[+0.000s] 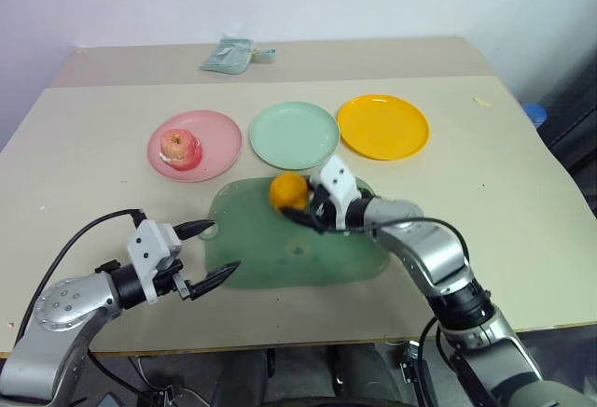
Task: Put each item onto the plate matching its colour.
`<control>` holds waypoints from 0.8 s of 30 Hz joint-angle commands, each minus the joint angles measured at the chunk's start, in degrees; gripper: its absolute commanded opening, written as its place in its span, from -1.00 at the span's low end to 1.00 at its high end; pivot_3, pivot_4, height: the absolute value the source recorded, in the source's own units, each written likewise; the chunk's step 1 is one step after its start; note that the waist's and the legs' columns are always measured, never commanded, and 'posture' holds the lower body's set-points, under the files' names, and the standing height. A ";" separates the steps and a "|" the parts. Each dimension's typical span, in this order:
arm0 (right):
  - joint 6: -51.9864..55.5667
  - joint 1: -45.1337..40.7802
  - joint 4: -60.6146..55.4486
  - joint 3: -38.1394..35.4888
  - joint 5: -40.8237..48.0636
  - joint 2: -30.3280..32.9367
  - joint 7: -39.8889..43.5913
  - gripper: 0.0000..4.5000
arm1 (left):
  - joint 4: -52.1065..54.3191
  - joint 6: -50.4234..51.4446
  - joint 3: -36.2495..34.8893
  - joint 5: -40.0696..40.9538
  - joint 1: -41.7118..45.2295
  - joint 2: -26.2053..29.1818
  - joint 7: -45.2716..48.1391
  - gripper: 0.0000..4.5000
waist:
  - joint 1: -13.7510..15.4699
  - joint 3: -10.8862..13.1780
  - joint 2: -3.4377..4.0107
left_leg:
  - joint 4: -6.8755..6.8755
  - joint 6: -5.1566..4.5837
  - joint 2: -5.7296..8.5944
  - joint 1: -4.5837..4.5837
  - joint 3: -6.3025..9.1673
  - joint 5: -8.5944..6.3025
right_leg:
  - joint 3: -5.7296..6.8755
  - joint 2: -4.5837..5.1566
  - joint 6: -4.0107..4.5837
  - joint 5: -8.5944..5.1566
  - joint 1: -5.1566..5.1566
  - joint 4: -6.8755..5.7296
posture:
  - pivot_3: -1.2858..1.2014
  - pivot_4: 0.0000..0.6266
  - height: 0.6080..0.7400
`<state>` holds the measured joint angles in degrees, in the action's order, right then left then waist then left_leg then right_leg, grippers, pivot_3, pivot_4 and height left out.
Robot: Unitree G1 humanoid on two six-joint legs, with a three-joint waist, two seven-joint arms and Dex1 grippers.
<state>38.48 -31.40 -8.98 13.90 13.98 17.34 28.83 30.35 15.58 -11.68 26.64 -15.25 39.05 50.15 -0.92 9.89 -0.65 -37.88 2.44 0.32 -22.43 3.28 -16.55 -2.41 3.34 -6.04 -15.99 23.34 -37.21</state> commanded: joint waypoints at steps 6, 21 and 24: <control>-10.37 -17.80 34.03 -14.35 -6.54 -0.18 -15.30 0.29 | 3.02 -0.30 4.93 0.06 3.53 -2.67 -2.00 1.00 | -0.15 0.00 0.00 | 0.02 0.00 0.05 0.00 -0.04 0.00 | 0.00 -0.04 0.01 0.00 0.00 0.02 | 0.03 -0.52 1.00; -20.40 -6.11 17.74 -10.98 2.56 11.39 20.09 0.99 | 2.27 -1.08 3.25 -0.90 2.20 -2.37 -3.20 1.00 | -0.97 0.20 0.33 | 0.21 -0.05 -0.07 0.00 -0.05 -0.02 | -0.09 -0.11 0.00 0.00 0.04 0.07 | 0.03 -0.52 1.00; -15.87 2.35 8.11 -9.13 5.90 16.47 27.90 0.99 | 1.67 -0.72 4.06 -0.70 3.60 -2.27 -2.70 1.00 | -0.25 0.21 0.36 | 0.11 -0.06 -0.05 0.03 -0.07 -0.03 | -0.09 -0.06 -0.01 0.00 -0.03 0.07 | 0.03 -0.52 1.00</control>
<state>20.86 -29.90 4.66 4.43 17.41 32.41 53.03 31.29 15.40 -7.49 25.53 -12.50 36.48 47.27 -1.17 10.10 -0.30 -37.80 2.38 0.27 -22.39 3.21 -16.58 -2.50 3.27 -6.05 -15.99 23.29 -37.14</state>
